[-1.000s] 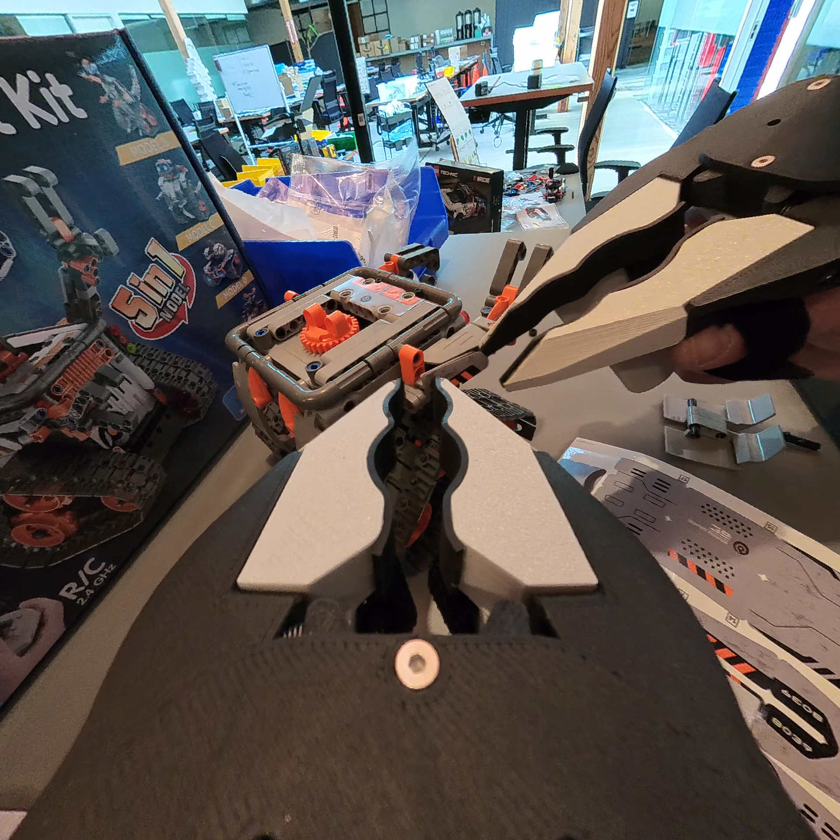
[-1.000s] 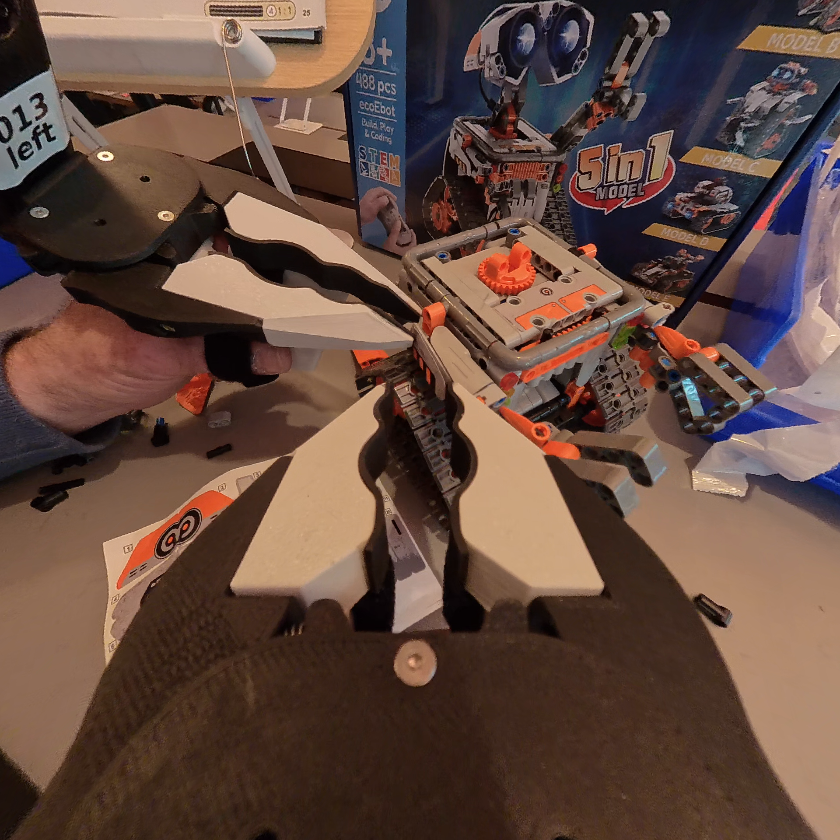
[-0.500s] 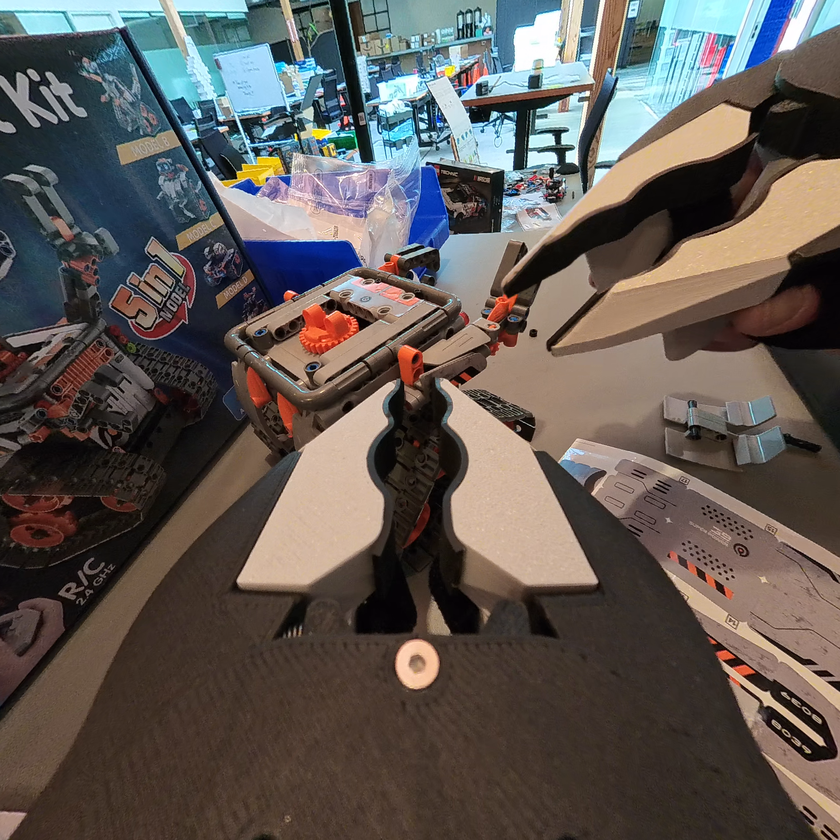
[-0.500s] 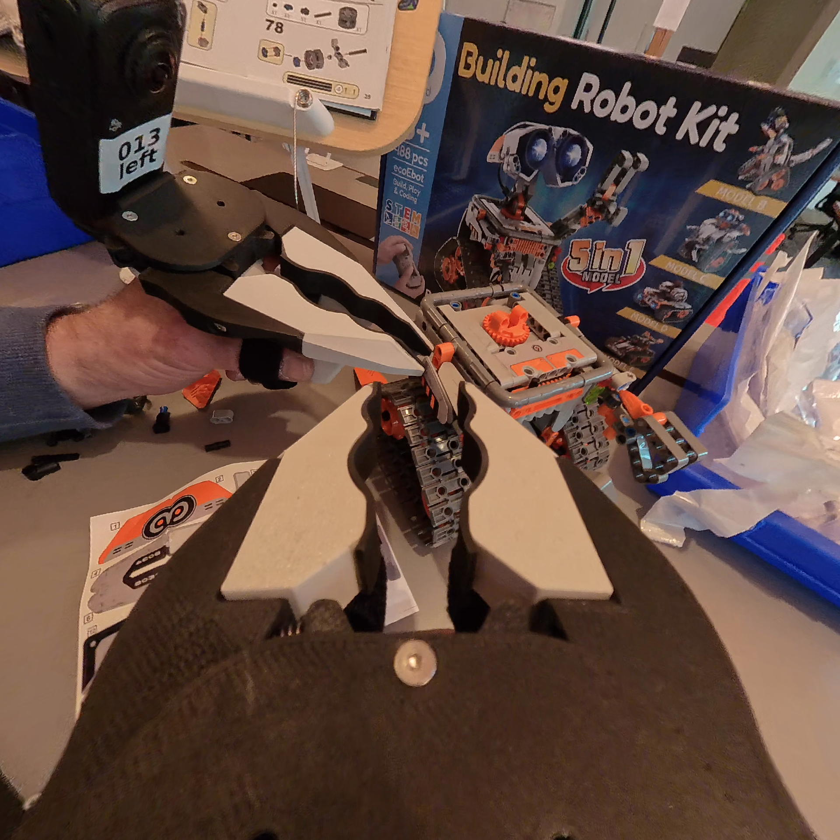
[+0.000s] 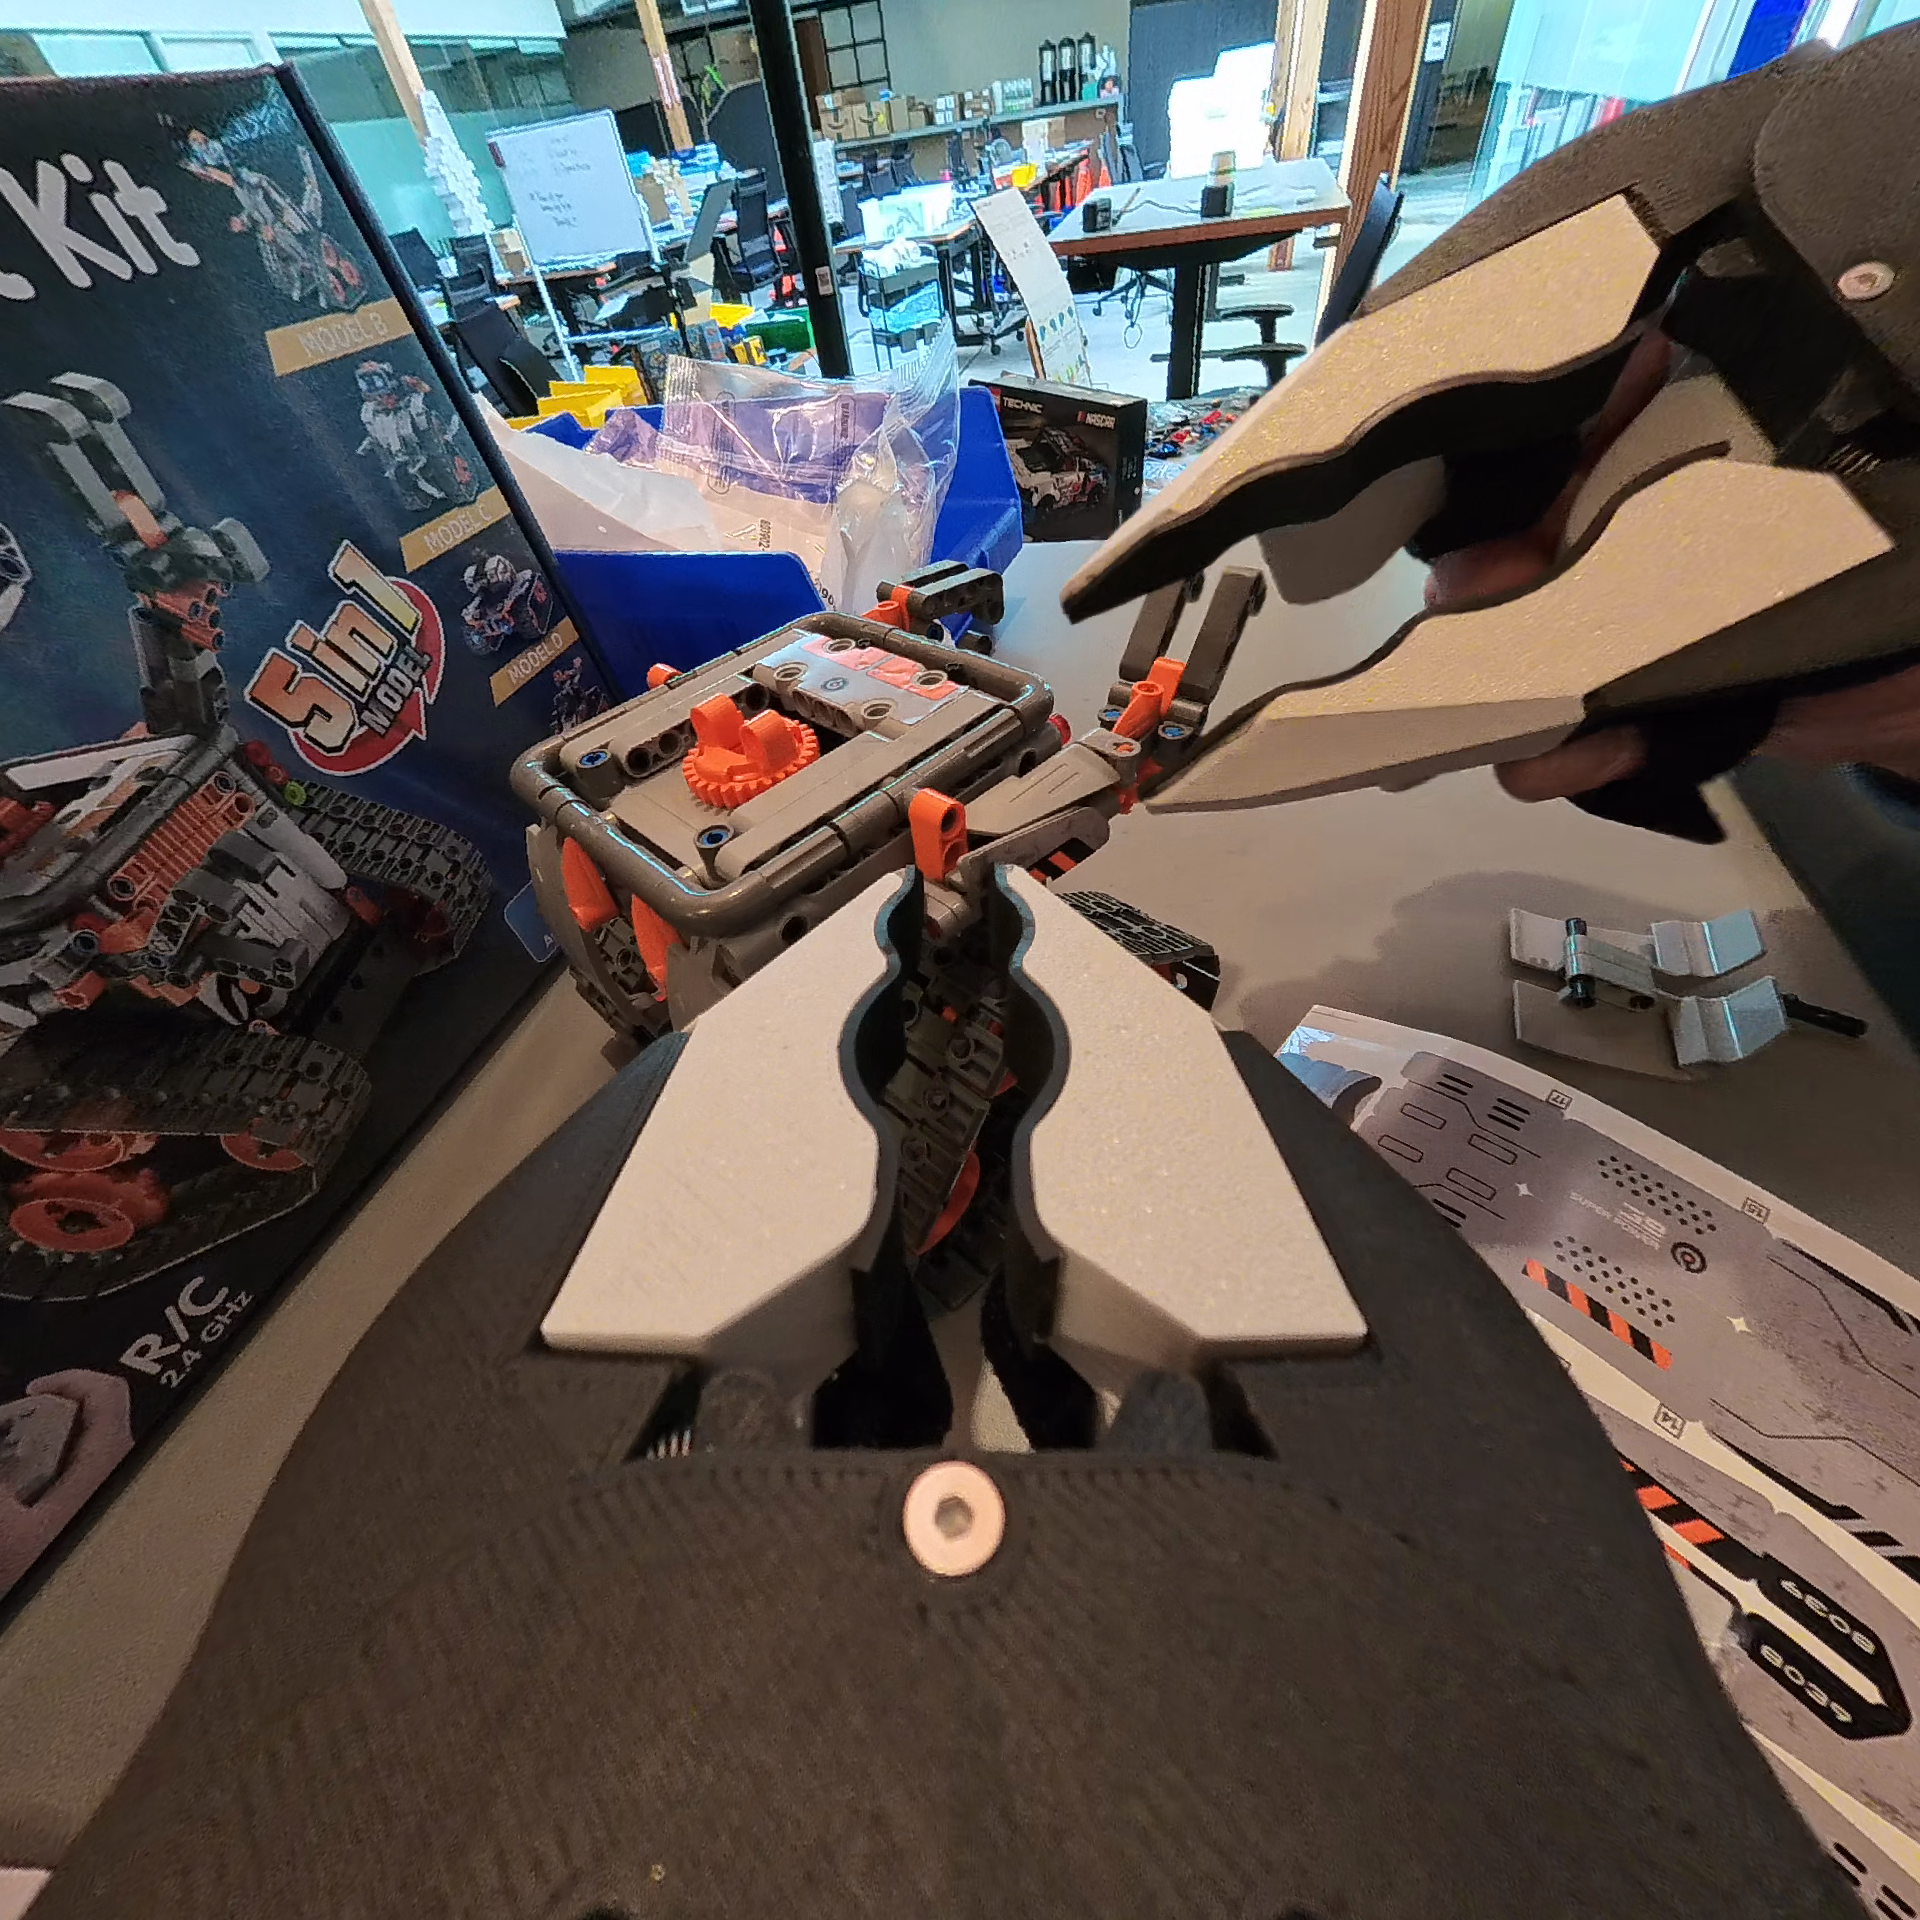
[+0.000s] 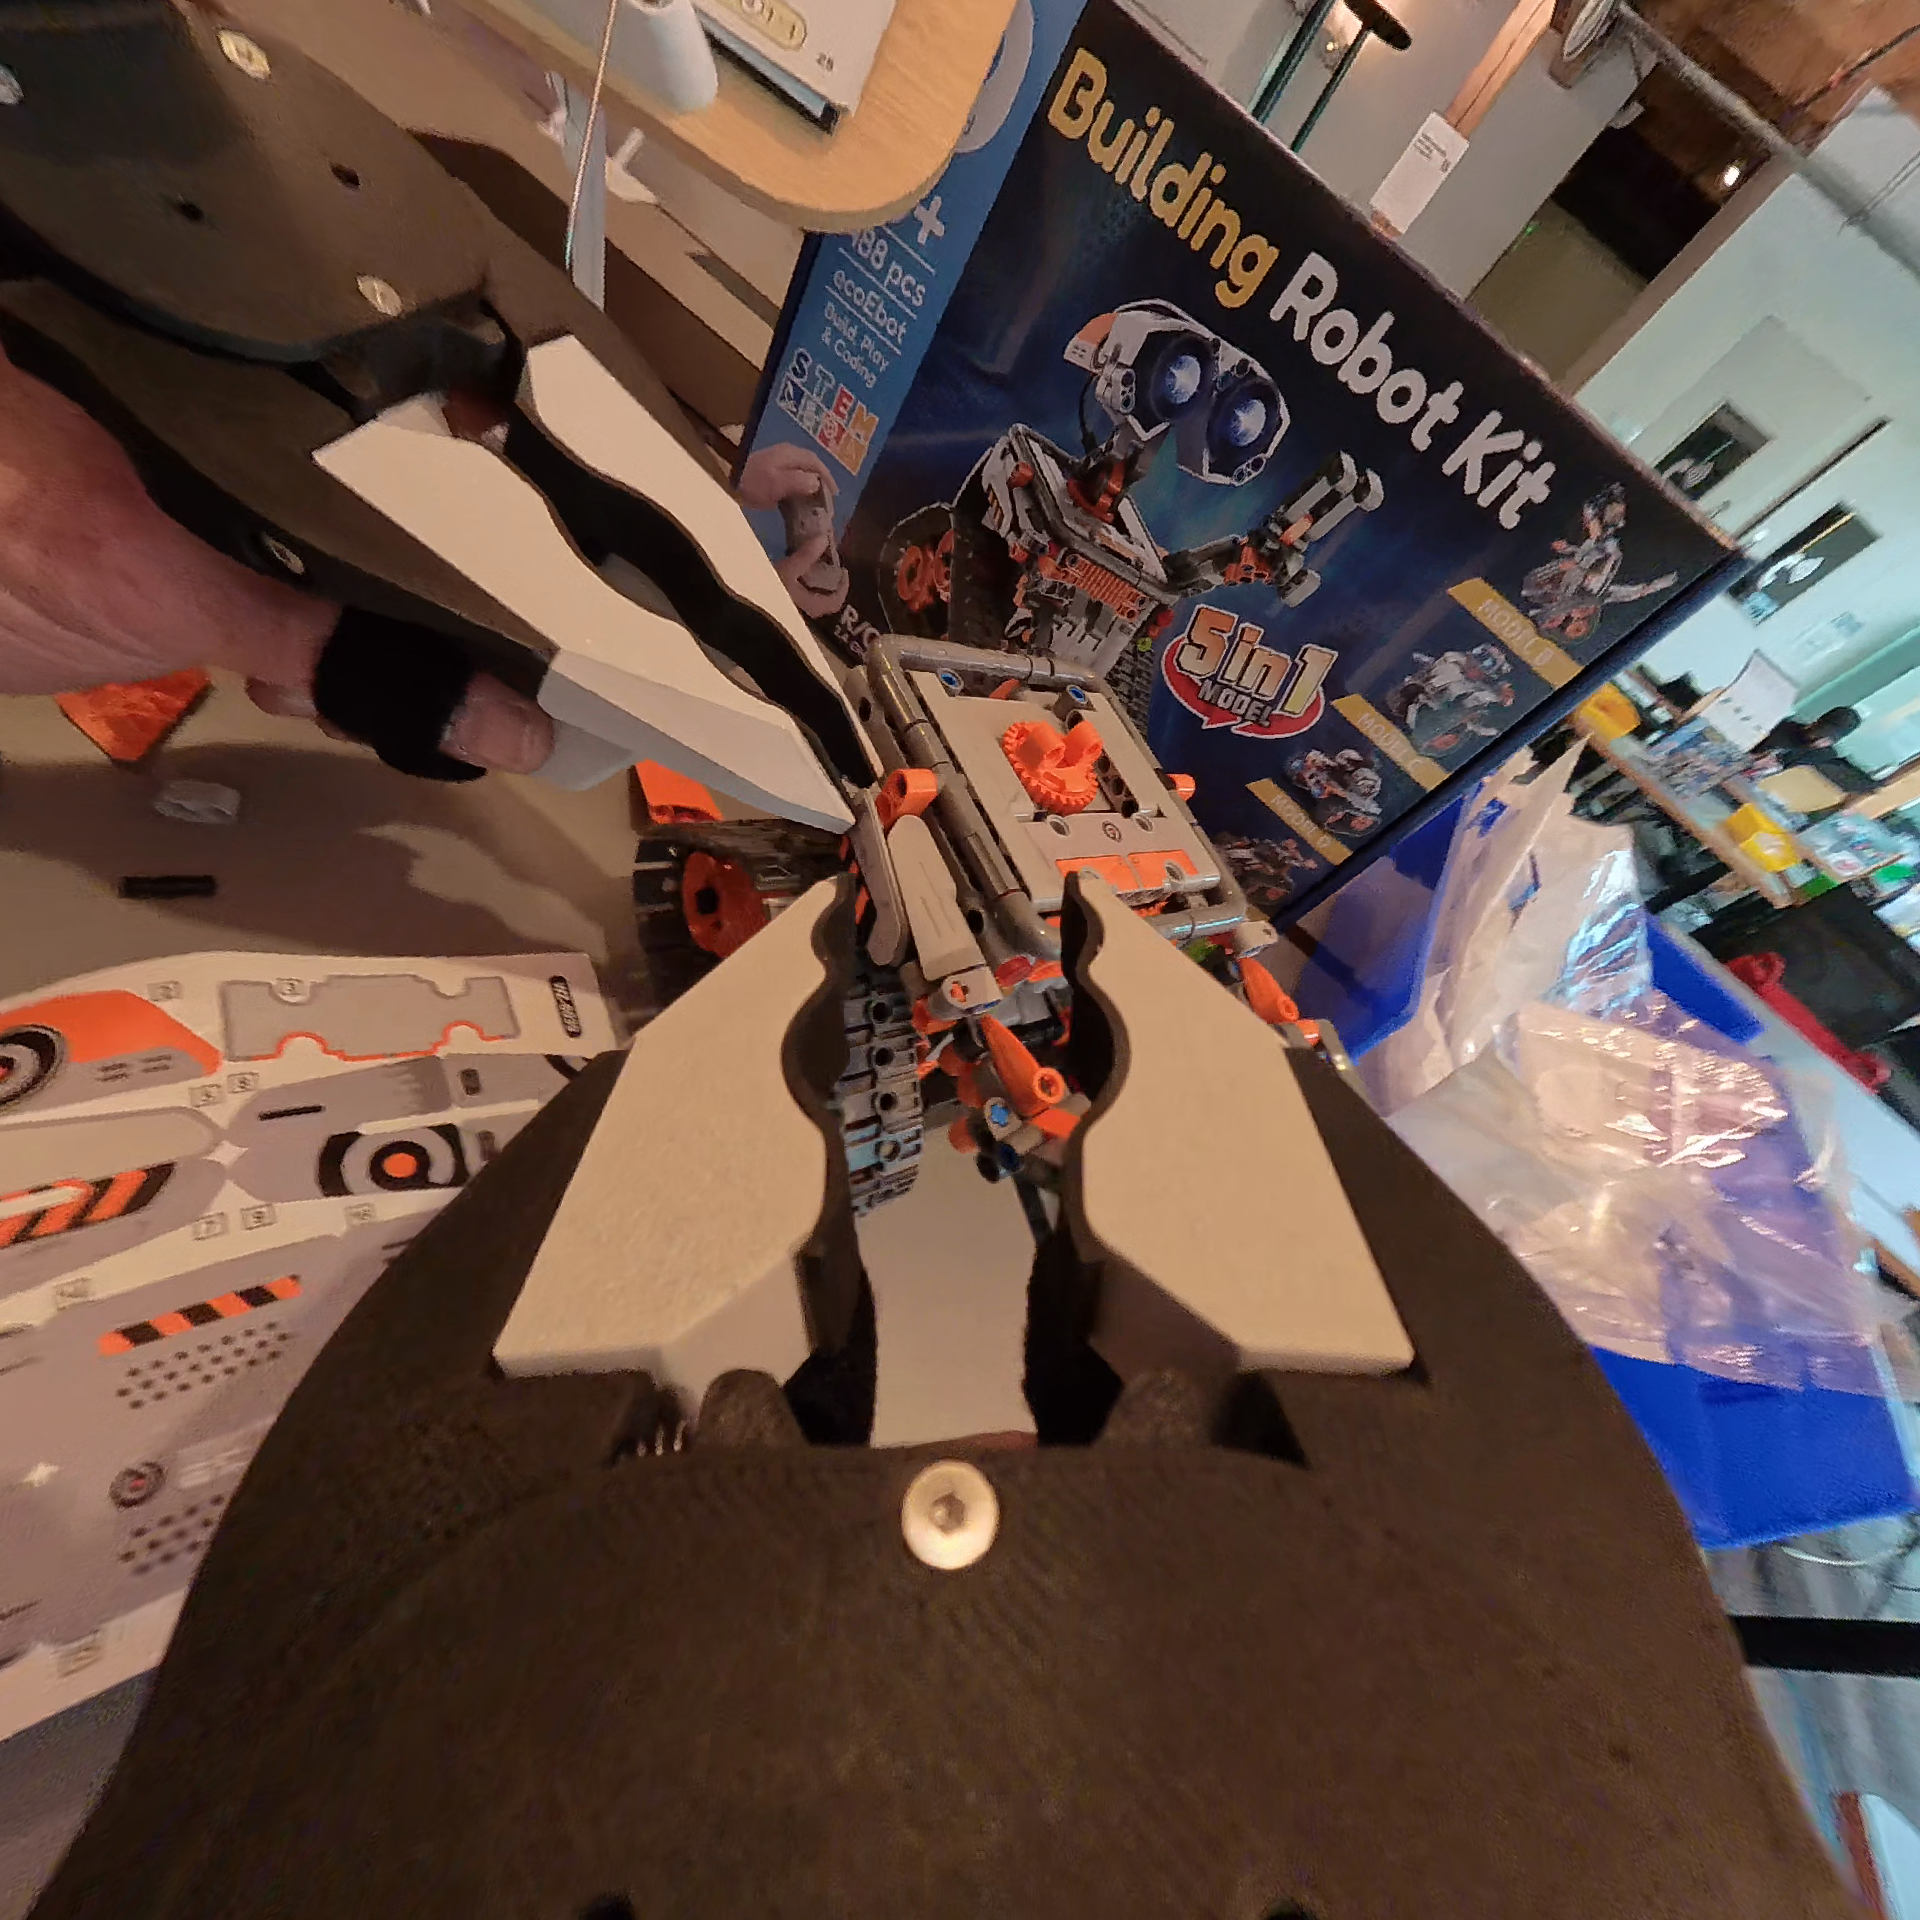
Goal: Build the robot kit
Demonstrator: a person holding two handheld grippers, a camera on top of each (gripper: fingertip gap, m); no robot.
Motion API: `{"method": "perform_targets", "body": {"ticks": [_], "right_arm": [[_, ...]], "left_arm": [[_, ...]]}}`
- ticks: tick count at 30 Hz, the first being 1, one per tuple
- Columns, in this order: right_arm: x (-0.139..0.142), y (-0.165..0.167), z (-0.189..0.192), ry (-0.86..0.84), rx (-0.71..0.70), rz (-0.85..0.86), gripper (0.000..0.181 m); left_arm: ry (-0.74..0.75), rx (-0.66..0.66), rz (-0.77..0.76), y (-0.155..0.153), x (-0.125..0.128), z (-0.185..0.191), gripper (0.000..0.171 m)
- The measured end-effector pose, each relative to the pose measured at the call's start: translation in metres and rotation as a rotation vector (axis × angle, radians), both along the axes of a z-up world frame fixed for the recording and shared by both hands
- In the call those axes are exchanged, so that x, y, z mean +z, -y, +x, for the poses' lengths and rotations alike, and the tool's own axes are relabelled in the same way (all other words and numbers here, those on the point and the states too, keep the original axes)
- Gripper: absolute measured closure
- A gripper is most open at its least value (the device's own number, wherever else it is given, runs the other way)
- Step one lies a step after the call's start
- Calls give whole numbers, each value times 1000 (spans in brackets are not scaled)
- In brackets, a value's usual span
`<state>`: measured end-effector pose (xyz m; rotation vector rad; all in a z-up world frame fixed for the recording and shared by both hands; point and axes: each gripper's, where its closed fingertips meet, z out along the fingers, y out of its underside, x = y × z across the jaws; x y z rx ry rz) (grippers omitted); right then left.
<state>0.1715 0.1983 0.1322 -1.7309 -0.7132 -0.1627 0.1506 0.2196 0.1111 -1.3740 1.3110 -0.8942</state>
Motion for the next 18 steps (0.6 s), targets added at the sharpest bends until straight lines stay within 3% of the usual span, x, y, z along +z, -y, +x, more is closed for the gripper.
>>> {"method": "perform_targets", "body": {"ticks": [9, 18], "right_arm": [[-11, -13, -1, 150, -28, 7, 144], [-11, -16, 2, 198, -49, 14, 146]], "left_arm": [[6, 4, -1, 0, 0, 0, 162], [5, 8, 3, 0, 0, 0, 162]]}}
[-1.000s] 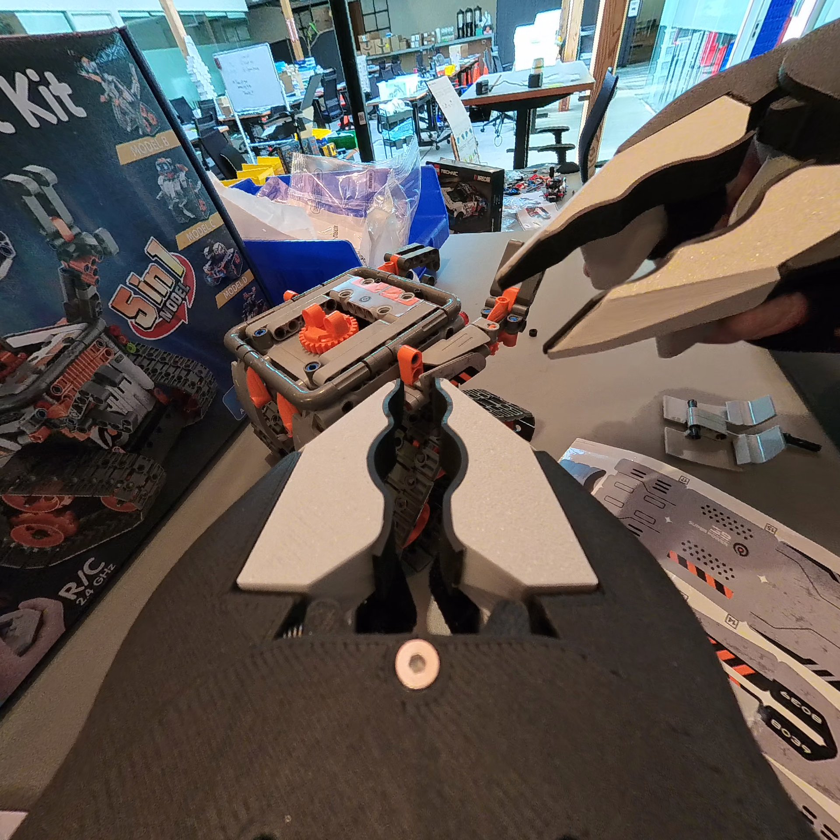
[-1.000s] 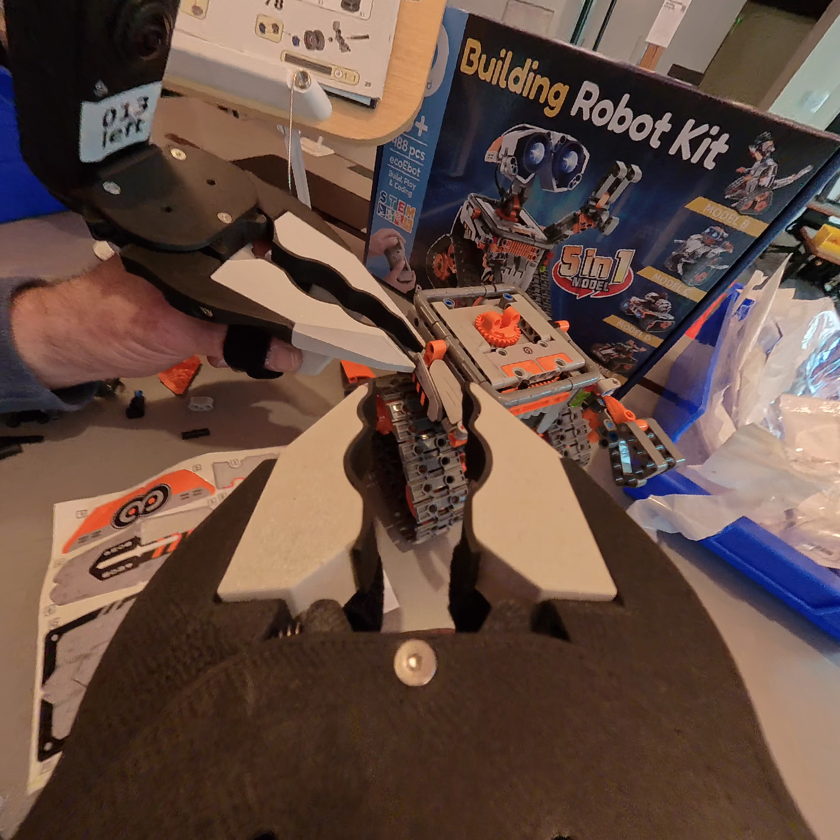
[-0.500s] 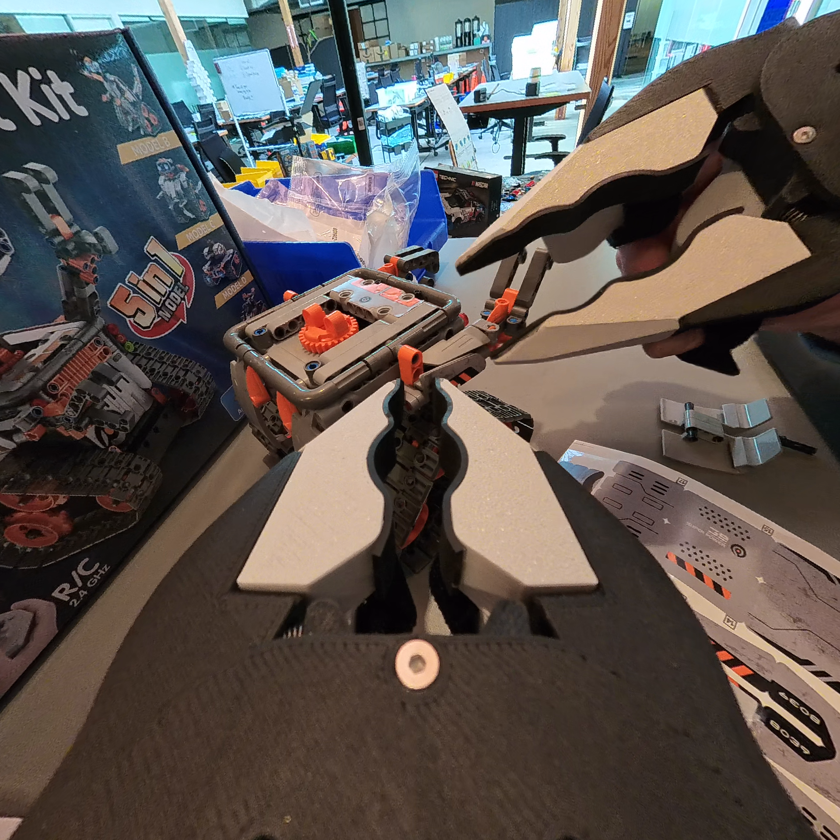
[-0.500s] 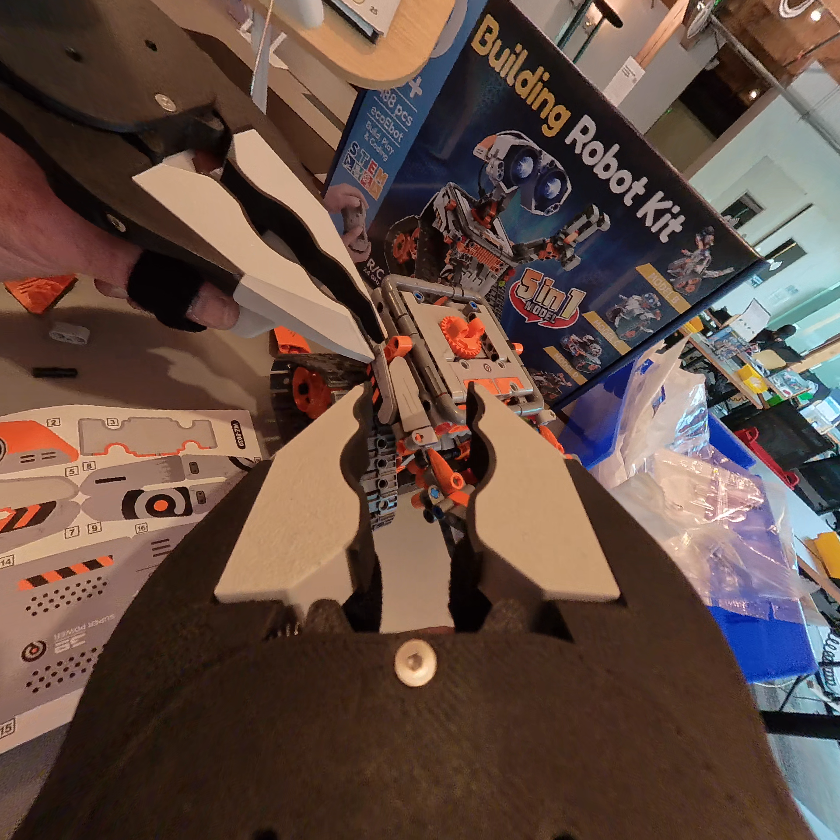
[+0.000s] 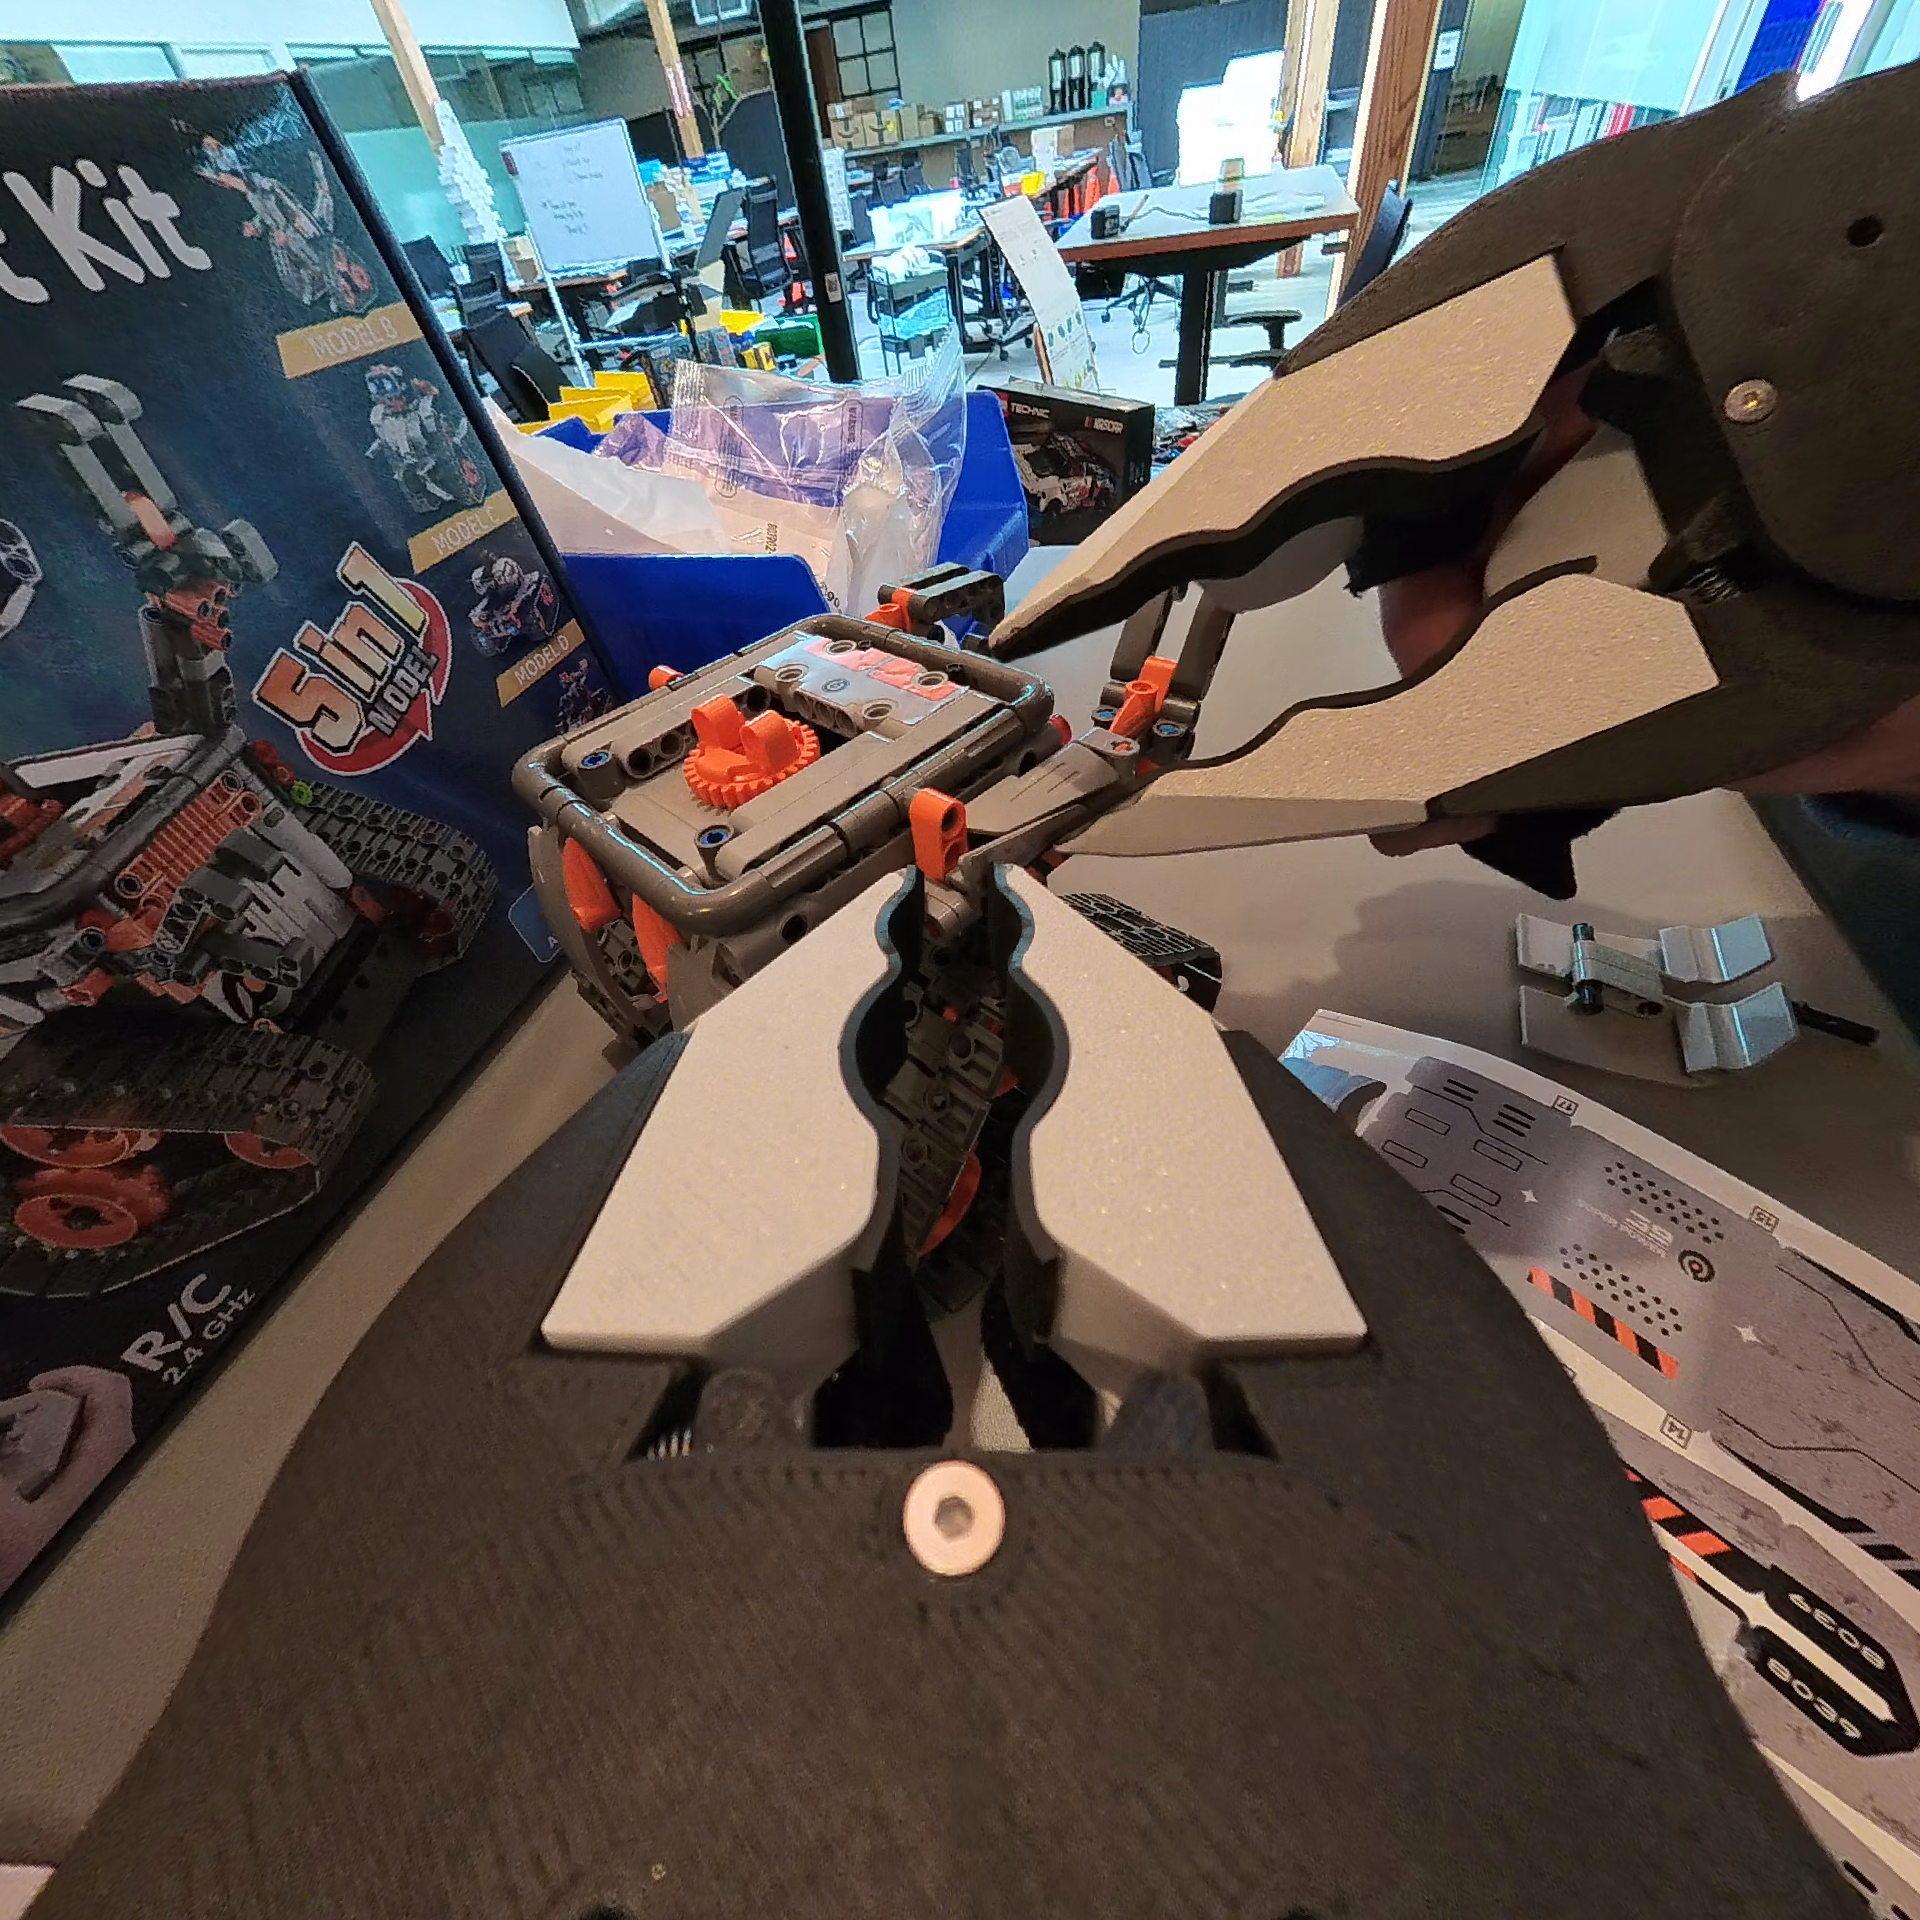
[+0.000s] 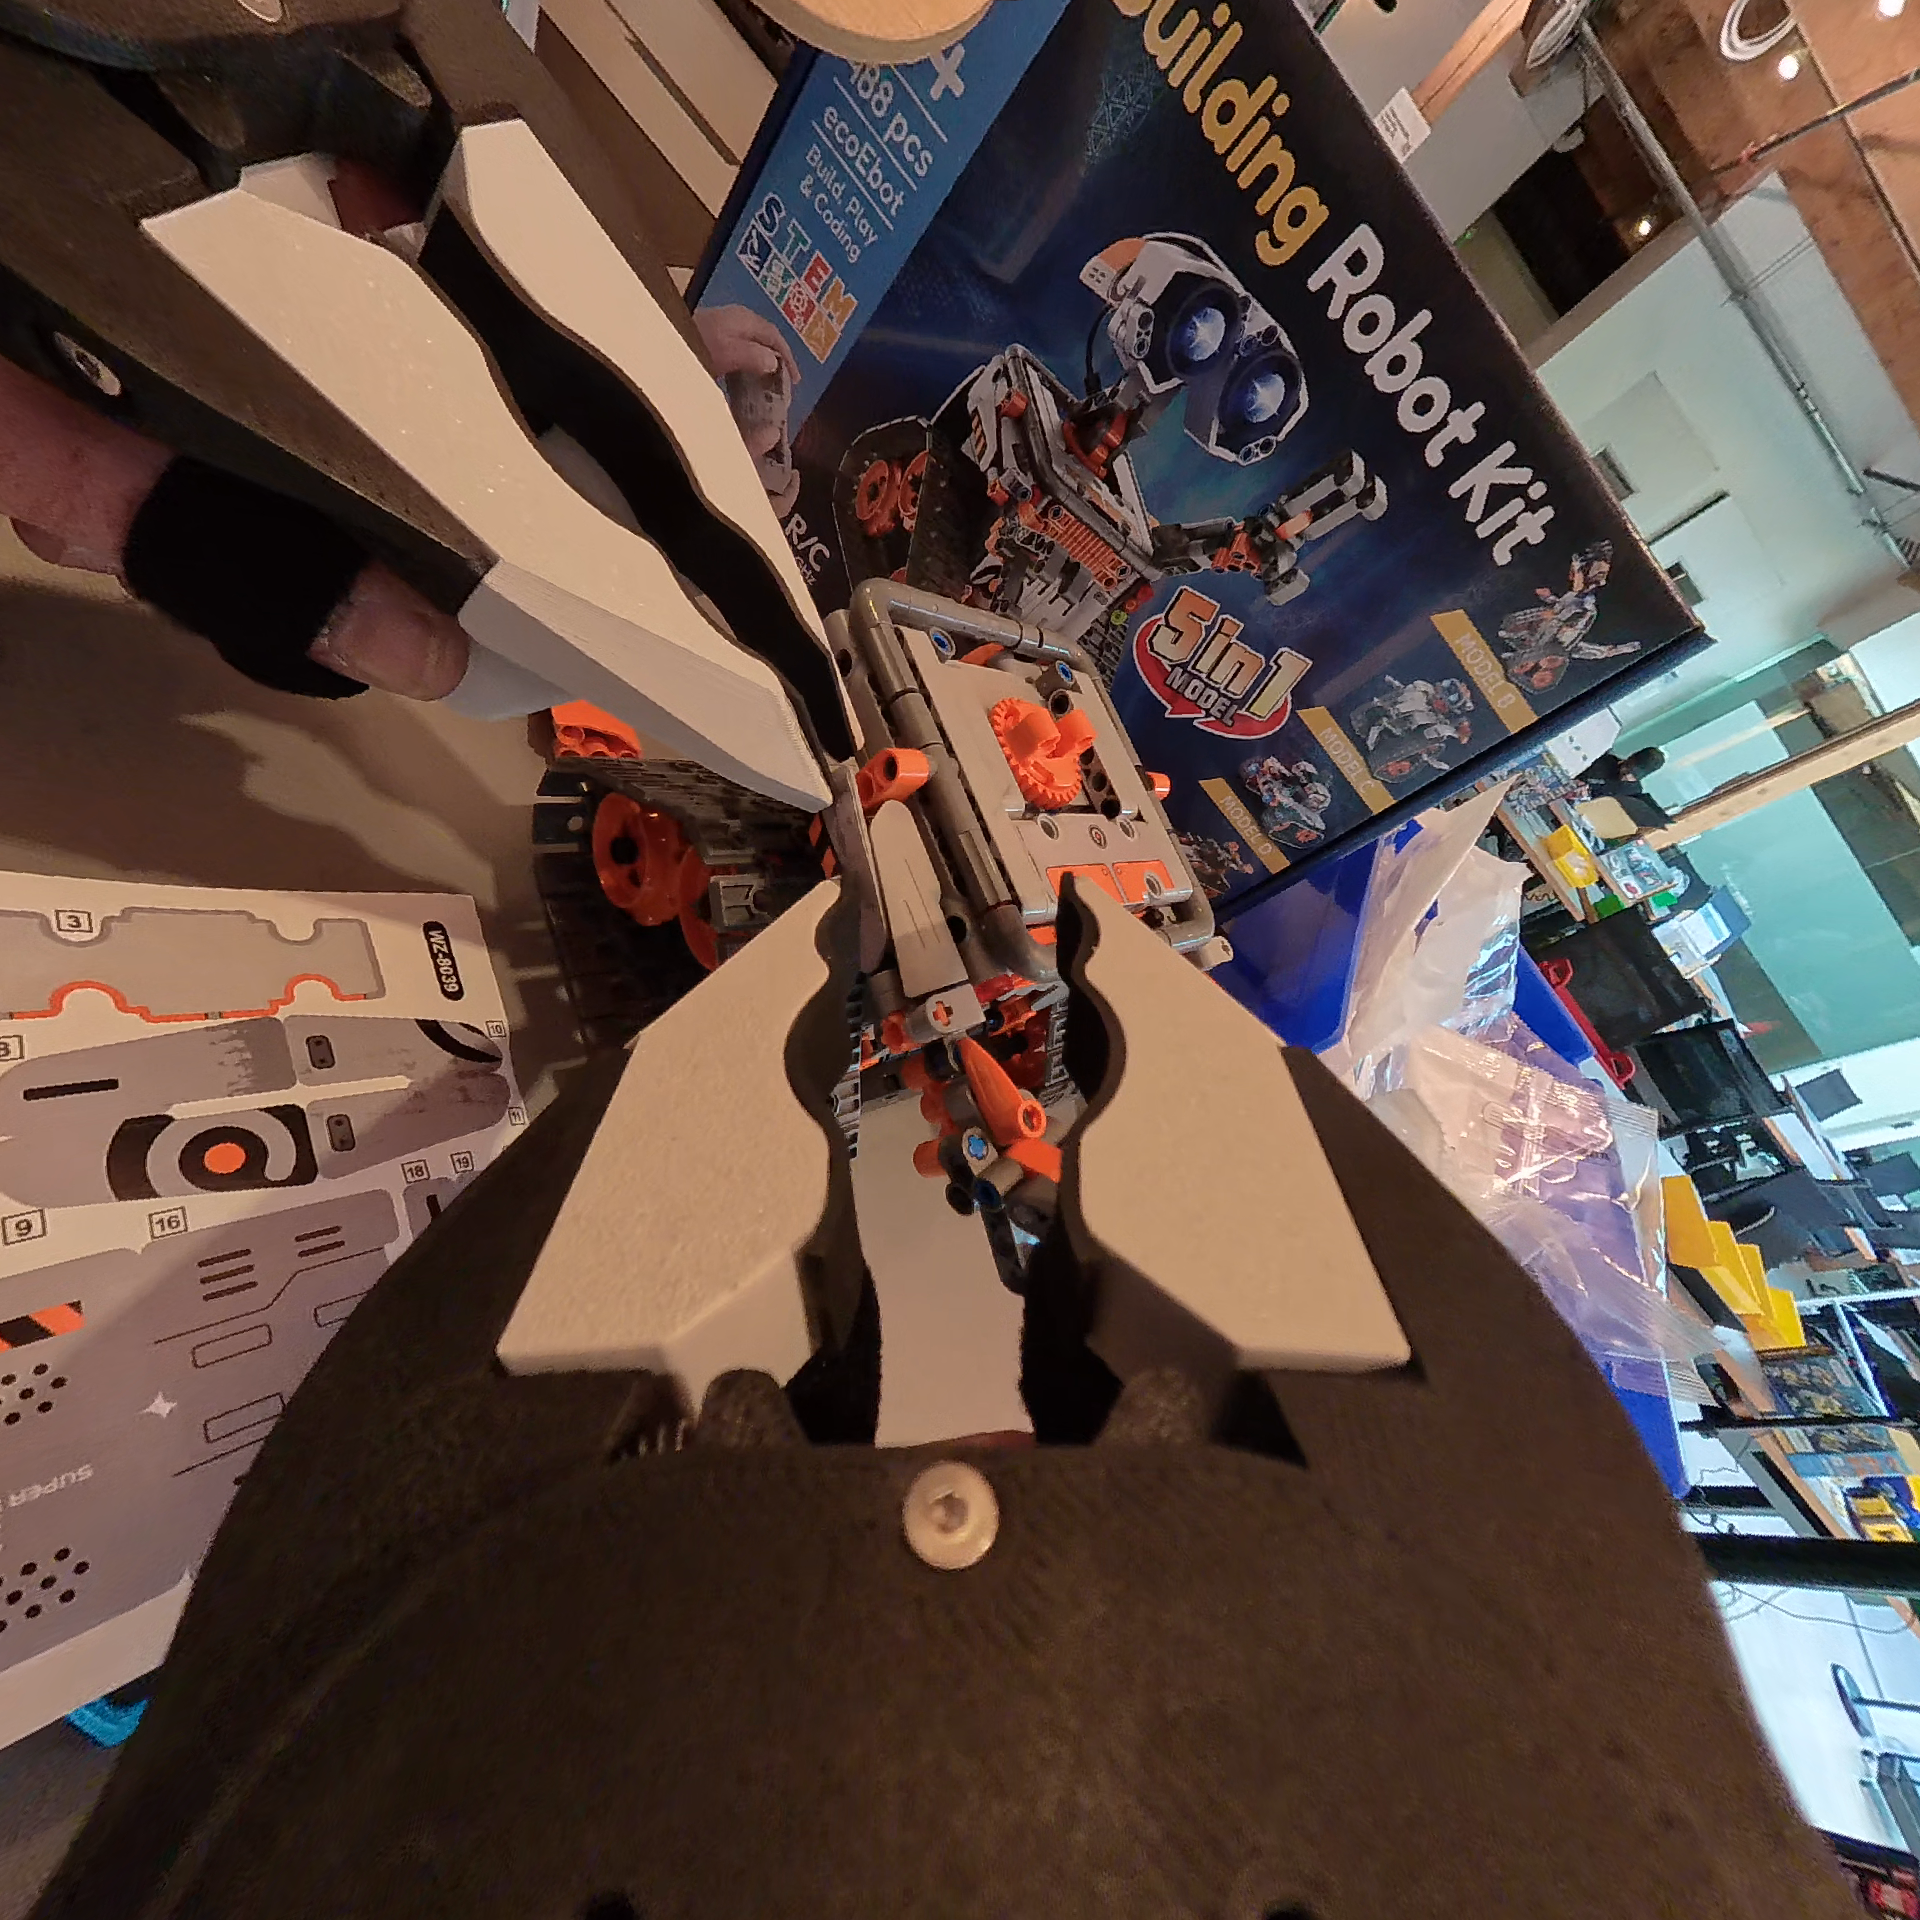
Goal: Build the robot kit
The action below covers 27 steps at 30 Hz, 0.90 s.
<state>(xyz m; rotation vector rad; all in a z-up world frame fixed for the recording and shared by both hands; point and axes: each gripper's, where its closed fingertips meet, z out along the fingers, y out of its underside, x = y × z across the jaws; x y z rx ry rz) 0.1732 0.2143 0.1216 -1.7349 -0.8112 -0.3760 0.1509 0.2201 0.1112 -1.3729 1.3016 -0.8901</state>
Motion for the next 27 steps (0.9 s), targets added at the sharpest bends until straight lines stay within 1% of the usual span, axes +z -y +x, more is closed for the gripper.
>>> {"method": "perform_targets", "body": {"ticks": [4, 9, 11, 13, 15, 19, 23, 27], "right_arm": [[-1, 2, 3, 3, -10, -12, 144], [6, 4, 1, -20, 8, 8, 147], [2, 1, 3, -5, -1, -5, 146], [1, 1, 3, -27, 2, -11, 149], [1, 1, 4, -28, -2, -15, 150], [0, 1, 6, -25, -10, -19, 153], [-2, 1, 8, -27, -11, -30, 162], [-1, 1, 6, -33, -4, -24, 162]], "left_arm": [[-1, 0, 4, 0, 0, 0, 162], [5, -23, 26, 7, 2, 3, 153], [-5, 6, 48, 6, 1, 5, 148], [-17, 40, 63, 3, -1, 8, 148], [-11, 65, 56, 0, 0, 9, 153], [-20, 85, 52, -2, 0, 9, 156], [28, 72, -39, -5, 0, 9, 160], [53, 51, -84, -5, 2, 7, 164]]}}
